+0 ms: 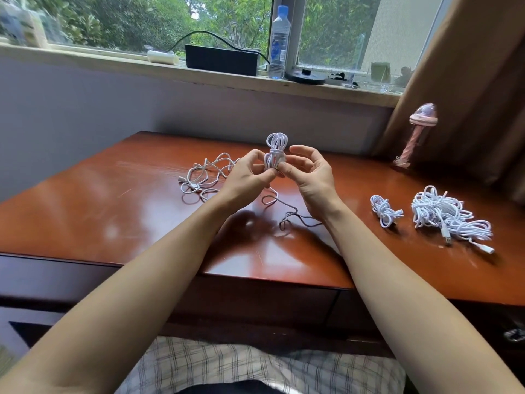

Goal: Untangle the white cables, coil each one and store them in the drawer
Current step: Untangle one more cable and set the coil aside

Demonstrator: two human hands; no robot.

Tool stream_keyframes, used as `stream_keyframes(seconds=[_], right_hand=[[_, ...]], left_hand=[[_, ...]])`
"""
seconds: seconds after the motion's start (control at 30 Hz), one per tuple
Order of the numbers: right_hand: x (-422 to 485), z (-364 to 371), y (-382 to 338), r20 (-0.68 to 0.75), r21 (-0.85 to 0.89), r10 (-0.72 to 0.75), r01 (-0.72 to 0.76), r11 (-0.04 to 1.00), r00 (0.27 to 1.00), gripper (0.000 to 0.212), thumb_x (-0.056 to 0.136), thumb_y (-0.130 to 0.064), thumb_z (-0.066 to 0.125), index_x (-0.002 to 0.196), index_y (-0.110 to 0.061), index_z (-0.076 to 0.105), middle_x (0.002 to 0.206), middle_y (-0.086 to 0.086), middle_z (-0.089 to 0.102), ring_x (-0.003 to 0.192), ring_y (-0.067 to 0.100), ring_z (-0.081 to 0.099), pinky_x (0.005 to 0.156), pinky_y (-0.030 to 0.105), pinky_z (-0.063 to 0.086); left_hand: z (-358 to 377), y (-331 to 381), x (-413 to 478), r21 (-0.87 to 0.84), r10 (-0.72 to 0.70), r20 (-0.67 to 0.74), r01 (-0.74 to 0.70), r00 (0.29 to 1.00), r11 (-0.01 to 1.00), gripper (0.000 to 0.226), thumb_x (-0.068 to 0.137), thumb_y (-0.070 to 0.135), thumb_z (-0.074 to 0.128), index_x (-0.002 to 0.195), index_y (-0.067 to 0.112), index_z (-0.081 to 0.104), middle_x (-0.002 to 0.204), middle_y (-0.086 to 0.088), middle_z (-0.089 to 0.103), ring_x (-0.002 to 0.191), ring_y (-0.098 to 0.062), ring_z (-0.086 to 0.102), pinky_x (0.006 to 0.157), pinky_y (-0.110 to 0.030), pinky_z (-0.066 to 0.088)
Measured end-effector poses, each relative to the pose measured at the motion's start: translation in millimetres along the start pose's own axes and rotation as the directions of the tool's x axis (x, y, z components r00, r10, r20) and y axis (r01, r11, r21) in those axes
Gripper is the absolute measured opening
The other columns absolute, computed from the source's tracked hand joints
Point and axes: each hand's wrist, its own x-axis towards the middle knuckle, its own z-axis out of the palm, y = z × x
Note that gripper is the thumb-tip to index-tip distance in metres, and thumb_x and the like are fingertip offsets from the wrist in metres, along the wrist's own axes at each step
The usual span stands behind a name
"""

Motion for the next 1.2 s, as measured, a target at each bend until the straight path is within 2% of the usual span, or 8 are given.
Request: stream_keyframes(seconds=[0.1,0.23,0.4,0.67,0.77,0.97,1.07,1.2], right_hand=[[-0.1,1.1,-1.7,-0.017,0.036,-0.004,0.005,0.999,1.000,0.040,0.084,0.009,0.075,0.118,-0.004,0.059,0.100,0.013,0.071,0.081,0.013,0.073,0.072,0.025,0.057],[2.7,-0.2,1.7,-0.029,0.010,0.019,-0.019,1.000,0.999,0.043,0.085,0.007,0.074,0.124,-0.002,0.059,0.099,0.010,0.071,0.084,0.014,0.072,0.076,0.025,0.057],[1.8,4.3,4.7,-0.045,-0.026,0.028,-0.030,0.999,0.999,0.041,0.088,0.008,0.071,0.123,-0.006,0.057,0.100,0.009,0.068,0.074,0.011,0.069,0.067,0.025,0.057],[1.8,4.8,12.3,0.053,-0.155,0.048,-0.040,0.987,0.997,0.039,0.100,0.001,0.057,0.139,0.000,0.052,0.120,0.015,0.069,0.090,0.006,0.070,0.074,0.018,0.053],[0.2,5.0,11.1,0.087,-0.186,0.027,-0.010,0.983,0.996,0.034,0.102,0.004,0.052,0.135,0.002,0.056,0.113,0.013,0.071,0.083,0.002,0.070,0.071,0.015,0.052],[-2.1,0.2,0.4,0.116,-0.147,-0.007,0.024,0.989,0.993,0.023,0.096,0.004,0.061,0.118,0.000,0.066,0.097,0.009,0.074,0.077,0.012,0.066,0.066,0.023,0.053],[-2.6,-2.1,-1.0,0.143,-0.150,-0.026,0.048,0.987,0.989,0.025,0.094,0.002,0.066,0.119,0.005,0.066,0.102,0.014,0.074,0.082,0.017,0.067,0.069,0.024,0.054],[-2.6,1.4,-2.5,0.130,-0.160,-0.033,0.054,0.986,0.991,0.025,0.094,0.002,0.066,0.118,0.008,0.065,0.099,0.015,0.073,0.073,0.015,0.064,0.063,0.023,0.052]], left_hand=[[1.2,2.1,-0.4,-0.022,-0.001,-0.003,0.000,1.000,1.000,0.018,0.097,0.007,0.064,0.107,-0.004,0.054,0.090,-0.014,0.076,0.062,-0.001,0.063,0.057,-0.016,0.044],[2.3,1.0,-1.2,-0.022,-0.010,0.026,0.011,1.000,1.000,0.020,0.097,0.007,0.062,0.111,-0.006,0.055,0.089,-0.015,0.076,0.073,-0.009,0.069,0.062,-0.021,0.048],[2.6,5.8,-5.5,-0.027,0.011,0.070,-0.009,0.997,1.000,0.008,0.099,0.001,0.057,0.106,0.002,0.055,0.091,-0.020,0.072,0.063,0.001,0.063,0.057,-0.014,0.045],[2.1,8.6,-9.0,0.034,0.007,0.101,-0.011,0.995,0.999,0.007,0.099,0.000,0.055,0.107,-0.001,0.056,0.070,0.006,0.068,0.058,0.002,0.060,0.057,-0.013,0.044],[1.2,10.1,-9.9,0.059,0.008,0.104,-0.014,0.995,0.998,0.012,0.098,-0.003,0.054,0.109,-0.006,0.056,0.065,0.010,0.065,0.057,0.003,0.059,0.056,-0.011,0.043],[0.5,12.8,-11.0,0.016,0.017,0.132,-0.019,0.991,1.000,0.007,0.098,0.001,0.055,0.104,0.005,0.055,0.088,-0.015,0.073,0.068,0.000,0.064,0.063,-0.016,0.047],[-0.3,12.3,-10.5,0.011,0.021,0.136,-0.022,0.991,1.000,0.007,0.098,0.002,0.057,0.101,0.009,0.055,0.088,-0.016,0.074,0.068,0.000,0.064,0.063,-0.016,0.047],[0.4,12.7,-9.5,0.002,0.001,0.106,-0.001,0.994,1.000,0.009,0.096,0.003,0.059,0.096,0.012,0.055,0.086,-0.016,0.074,0.063,-0.001,0.063,0.060,-0.015,0.046]])
